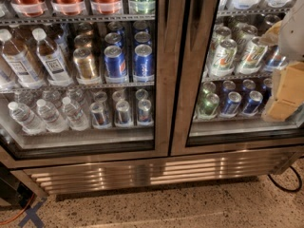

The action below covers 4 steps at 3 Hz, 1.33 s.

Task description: Open right fridge door

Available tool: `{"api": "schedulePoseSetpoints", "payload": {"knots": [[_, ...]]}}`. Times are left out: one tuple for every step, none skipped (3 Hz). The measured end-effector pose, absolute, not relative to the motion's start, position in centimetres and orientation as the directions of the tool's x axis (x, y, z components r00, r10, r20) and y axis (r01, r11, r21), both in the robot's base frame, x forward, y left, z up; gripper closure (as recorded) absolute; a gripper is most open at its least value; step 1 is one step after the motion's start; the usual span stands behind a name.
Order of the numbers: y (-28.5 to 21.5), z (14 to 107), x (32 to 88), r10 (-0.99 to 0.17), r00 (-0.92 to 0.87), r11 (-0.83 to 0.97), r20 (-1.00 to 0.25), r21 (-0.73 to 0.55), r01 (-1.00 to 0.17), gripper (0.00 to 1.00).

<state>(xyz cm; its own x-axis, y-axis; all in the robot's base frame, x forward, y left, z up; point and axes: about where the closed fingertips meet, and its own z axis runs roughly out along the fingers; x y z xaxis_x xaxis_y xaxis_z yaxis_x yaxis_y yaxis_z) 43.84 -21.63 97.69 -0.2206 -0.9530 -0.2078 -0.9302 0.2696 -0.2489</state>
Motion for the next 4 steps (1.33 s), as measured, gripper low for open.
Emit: {"api": "schedulePoseSetpoints", "payload": {"knots": [[-21.5,97.7,43.9,-0.954,-0.217,0.267,-0.205,-0.257,-0.929,0.00],[-21.1,95.4,44.2,-0.959,-0.197,0.250,-0.203,-0.289,-0.924,0.00],[-19.8,94.0,44.0,-0.948,-0.163,0.254,-0.272,-0.343,-0.904,0.00],[-17.8,93.8,43.5,-0.922,-0.123,0.265,-0.366,-0.367,-0.892,0.10]]}}
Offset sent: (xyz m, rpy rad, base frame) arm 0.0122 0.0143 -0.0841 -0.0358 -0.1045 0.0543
